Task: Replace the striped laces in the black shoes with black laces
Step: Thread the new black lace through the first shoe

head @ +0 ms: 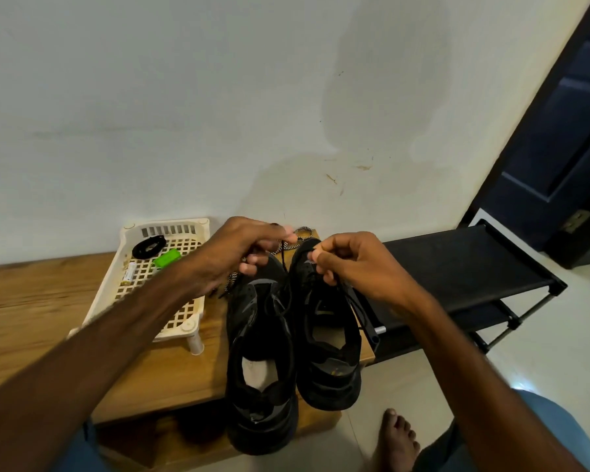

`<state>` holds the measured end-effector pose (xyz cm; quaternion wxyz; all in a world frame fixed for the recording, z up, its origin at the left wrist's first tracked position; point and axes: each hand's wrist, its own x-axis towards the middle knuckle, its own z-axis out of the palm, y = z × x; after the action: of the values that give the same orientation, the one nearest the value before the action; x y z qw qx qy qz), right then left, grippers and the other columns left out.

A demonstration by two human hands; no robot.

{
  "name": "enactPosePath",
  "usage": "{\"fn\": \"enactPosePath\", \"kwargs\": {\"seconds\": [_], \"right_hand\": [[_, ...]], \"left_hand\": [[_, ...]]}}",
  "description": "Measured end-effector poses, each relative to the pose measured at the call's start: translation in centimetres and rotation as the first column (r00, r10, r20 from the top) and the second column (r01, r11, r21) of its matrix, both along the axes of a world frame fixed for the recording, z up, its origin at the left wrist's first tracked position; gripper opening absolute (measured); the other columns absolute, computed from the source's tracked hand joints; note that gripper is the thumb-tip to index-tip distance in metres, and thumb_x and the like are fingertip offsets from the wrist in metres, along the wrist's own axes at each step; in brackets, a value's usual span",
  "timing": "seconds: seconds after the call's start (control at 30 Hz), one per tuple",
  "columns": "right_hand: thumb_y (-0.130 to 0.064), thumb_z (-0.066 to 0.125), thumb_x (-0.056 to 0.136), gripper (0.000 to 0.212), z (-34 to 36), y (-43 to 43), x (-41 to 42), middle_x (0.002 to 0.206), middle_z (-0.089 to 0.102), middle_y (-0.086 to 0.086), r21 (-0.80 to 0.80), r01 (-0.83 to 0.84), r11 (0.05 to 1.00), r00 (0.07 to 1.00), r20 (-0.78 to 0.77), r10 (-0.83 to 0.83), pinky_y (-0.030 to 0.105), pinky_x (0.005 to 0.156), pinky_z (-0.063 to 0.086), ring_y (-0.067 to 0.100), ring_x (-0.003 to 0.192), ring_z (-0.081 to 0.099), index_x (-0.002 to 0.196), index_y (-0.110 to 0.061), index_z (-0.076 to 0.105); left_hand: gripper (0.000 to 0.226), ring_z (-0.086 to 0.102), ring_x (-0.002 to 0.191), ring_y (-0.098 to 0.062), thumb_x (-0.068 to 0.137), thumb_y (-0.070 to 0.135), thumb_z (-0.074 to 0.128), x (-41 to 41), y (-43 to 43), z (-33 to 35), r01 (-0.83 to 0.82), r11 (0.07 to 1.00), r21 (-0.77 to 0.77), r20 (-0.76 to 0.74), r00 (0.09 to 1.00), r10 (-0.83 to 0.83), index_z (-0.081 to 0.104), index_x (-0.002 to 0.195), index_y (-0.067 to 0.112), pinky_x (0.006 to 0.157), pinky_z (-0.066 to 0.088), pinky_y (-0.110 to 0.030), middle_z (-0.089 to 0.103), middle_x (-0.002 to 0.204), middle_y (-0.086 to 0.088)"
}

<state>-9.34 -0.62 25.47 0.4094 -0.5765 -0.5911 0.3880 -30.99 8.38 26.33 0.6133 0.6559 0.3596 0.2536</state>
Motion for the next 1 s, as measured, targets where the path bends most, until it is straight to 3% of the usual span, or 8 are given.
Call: {"fn": "enactPosePath", "kwargs": {"seconds": [0.17, 0.33, 0.5, 0.6, 0.7, 0.8, 0.87, 1.0], "right_hand": [[-0.017, 0.061, 0.103, 0.017, 0.9, 0.0, -0.5, 0.078, 0.067, 0.004, -0.012, -0.084, 0.996, 0.97, -0.229, 0.079, 0.026, 0.068, 0.058, 0.016, 0.068, 0.061, 0.106, -0.011, 0.077], [-0.041, 0.066, 0.098, 0.033, 1.6, -0.2, 0.9, 0.058, 0.041, -0.005, -0.078, 0.03, 0.997, 0.942, -0.331, -0.054, 0.024, 0.052, 0.045, 0.011, 0.052, 0.037, 0.078, -0.017, 0.074], [-0.044, 0.053, 0.105, 0.036, 2.8, -0.6, 3.9, 0.056, 0.026, -0.011, 0.029, 0.029, 0.999, 0.615, -0.789, 0.005, 0.018, 0.041, 0.025, 0.004, 0.046, 0.021, 0.075, -0.024, 0.058], [-0.043, 0.046, 0.107, 0.034, 3.0, -1.1, 4.9, 0.053, 0.029, -0.01, 0.113, 0.042, 0.993, 0.35, -0.932, 0.091, 0.018, 0.04, 0.017, 0.006, 0.044, 0.018, 0.082, -0.025, 0.059], [-0.042, 0.043, 0.108, 0.034, 2.8, -1.2, 4.7, 0.053, 0.03, -0.009, 0.109, 0.126, 0.986, 0.352, -0.934, 0.058, 0.019, 0.041, 0.012, 0.007, 0.045, 0.014, 0.088, -0.024, 0.065], [-0.039, 0.044, 0.108, 0.036, 2.5, -0.9, 4.0, 0.056, 0.034, -0.01, 0.179, 0.263, 0.948, 0.687, -0.724, -0.054, 0.02, 0.043, 0.017, 0.006, 0.049, 0.019, 0.096, -0.018, 0.071], [-0.035, 0.047, 0.109, 0.037, 2.1, -0.8, 3.6, 0.058, 0.046, -0.013, 0.37, 0.288, 0.883, 0.932, -0.318, -0.171, 0.02, 0.047, 0.031, 0.008, 0.051, 0.032, 0.098, -0.013, 0.075], [-0.043, 0.056, 0.103, 0.036, 0.4, -0.5, 3.0, 0.061, 0.065, -0.009, 0.283, 0.24, 0.929, 0.767, 0.531, -0.36, 0.03, 0.06, 0.05, 0.007, 0.052, 0.056, 0.082, -0.023, 0.077]], "left_hand": [[0.029, 0.072, 0.101, -0.012, 0.097, 0.042, 0.062, 1.5, -1.7, -0.2, 0.09, 0.954, 0.286, -0.116, 0.991, -0.059, 0.079, 0.105, 0.02, 0.094, 0.053, -0.028, 0.078, 0.101, 0.003], [0.03, 0.047, 0.051, 0.001, 0.099, 0.04, 0.06, -0.1, 0.2, 0.6, -0.105, 0.969, 0.224, -0.07, 0.99, 0.124, 0.073, 0.08, 0.021, 0.047, 0.034, -0.016, 0.065, 0.066, 0.018], [0.021, 0.041, 0.054, -0.01, 0.097, 0.029, 0.061, -4.2, 4.9, 0.0, -0.778, 0.628, -0.031, 0.051, 0.626, 0.778, 0.068, 0.081, 0.017, 0.042, 0.031, -0.022, 0.062, 0.086, 0.0], [0.023, 0.047, 0.064, -0.016, 0.097, 0.028, 0.057, -5.3, 6.4, -1.0, -0.859, 0.511, -0.03, 0.026, 0.51, 0.86, 0.067, 0.078, 0.02, 0.047, 0.031, -0.024, 0.068, 0.103, -0.016], [0.027, 0.052, 0.077, -0.022, 0.099, 0.032, 0.056, -4.9, 6.6, -2.0, -0.846, 0.531, 0.051, -0.017, 0.531, 0.847, 0.069, 0.078, 0.022, 0.058, 0.036, -0.027, 0.07, 0.113, -0.018], [0.034, 0.059, 0.083, -0.019, 0.102, 0.039, 0.055, -3.7, 5.2, -2.5, -0.711, 0.675, 0.197, -0.027, 0.685, 0.728, 0.072, 0.078, 0.023, 0.074, 0.044, -0.032, 0.07, 0.093, -0.004], [0.037, 0.062, 0.08, -0.011, 0.103, 0.042, 0.053, -2.4, 3.6, -2.4, -0.552, 0.767, 0.327, -0.04, 0.803, 0.595, 0.074, 0.08, 0.022, 0.075, 0.044, -0.029, 0.072, 0.089, 0.0], [0.037, 0.065, 0.068, -0.002, 0.102, 0.043, 0.055, 0.5, 0.5, -2.1, -0.251, 0.804, 0.539, -0.128, 0.919, 0.373, 0.076, 0.078, 0.026, 0.072, 0.045, -0.027, 0.072, 0.072, 0.013]]}}
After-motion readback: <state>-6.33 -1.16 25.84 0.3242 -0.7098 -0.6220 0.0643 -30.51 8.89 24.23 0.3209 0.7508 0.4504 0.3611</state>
